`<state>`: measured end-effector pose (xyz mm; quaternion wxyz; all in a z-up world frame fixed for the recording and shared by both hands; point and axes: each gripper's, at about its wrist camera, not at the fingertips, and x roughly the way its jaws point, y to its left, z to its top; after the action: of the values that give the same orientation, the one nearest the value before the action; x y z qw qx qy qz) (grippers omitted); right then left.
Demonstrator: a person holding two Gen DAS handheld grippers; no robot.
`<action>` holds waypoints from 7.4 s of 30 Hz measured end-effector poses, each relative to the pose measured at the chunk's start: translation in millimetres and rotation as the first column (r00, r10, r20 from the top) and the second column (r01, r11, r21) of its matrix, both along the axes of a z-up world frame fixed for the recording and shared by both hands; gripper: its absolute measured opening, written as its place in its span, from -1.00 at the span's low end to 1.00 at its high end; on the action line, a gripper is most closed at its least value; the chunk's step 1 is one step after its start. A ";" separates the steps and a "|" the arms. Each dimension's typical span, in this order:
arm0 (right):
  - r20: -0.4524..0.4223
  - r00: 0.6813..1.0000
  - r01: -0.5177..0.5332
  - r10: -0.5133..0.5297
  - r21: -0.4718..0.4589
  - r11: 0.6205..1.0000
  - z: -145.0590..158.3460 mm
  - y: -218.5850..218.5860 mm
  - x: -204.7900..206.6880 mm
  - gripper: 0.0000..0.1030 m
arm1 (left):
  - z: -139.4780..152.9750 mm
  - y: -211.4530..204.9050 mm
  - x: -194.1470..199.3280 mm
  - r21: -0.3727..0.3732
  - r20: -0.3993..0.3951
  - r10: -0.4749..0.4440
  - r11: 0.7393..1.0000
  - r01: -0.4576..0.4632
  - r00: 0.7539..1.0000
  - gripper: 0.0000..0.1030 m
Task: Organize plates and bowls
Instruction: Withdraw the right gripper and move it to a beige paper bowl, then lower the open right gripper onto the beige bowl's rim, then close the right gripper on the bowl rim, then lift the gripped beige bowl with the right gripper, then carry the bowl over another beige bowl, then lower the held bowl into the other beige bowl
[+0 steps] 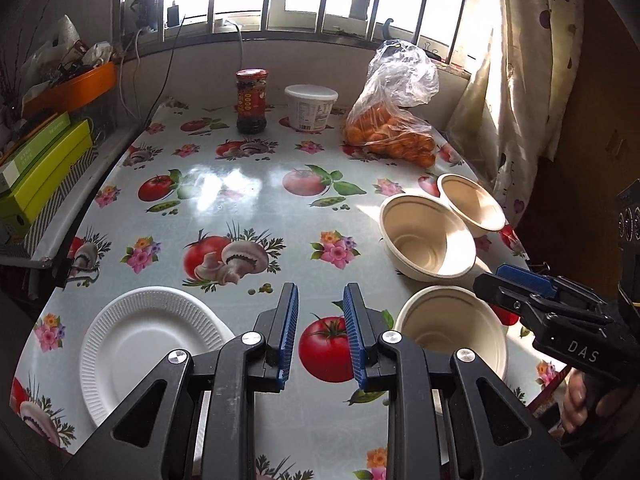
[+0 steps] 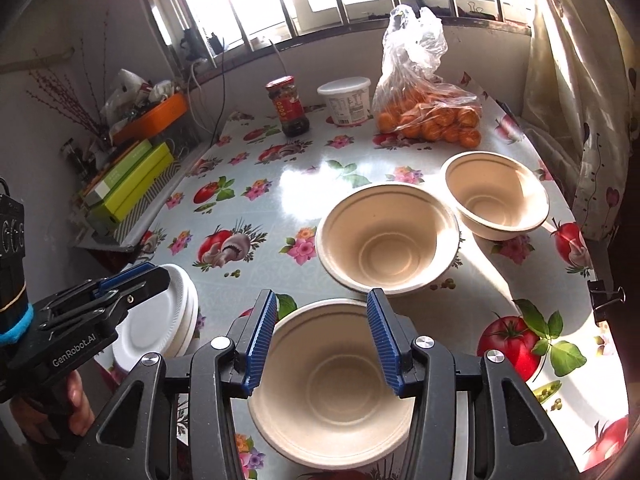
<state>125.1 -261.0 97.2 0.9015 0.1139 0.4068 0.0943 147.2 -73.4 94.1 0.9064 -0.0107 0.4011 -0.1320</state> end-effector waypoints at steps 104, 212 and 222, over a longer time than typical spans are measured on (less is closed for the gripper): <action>-0.081 0.996 0.036 -0.029 0.084 0.996 -60.0 -83.6 77.3 -0.69 | -62.9 -94.8 118.7 -0.040 -0.153 -0.075 0.997 0.070 0.985 -0.66; -0.035 0.999 0.018 -0.014 0.122 0.992 -46.5 -48.4 -51.9 -0.68 | -53.8 -64.9 -19.0 0.006 -0.098 -0.069 0.998 0.070 0.993 -0.70; -0.035 0.999 0.021 -0.017 0.122 0.992 -47.3 -48.6 -51.4 -0.68 | -53.5 -65.8 -19.2 0.005 -0.094 -0.070 0.997 0.071 0.993 -0.70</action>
<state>73.7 -309.6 49.9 0.8866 0.1742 0.4145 0.1085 128.1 -139.2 40.6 0.8814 0.0009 0.4438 -0.1618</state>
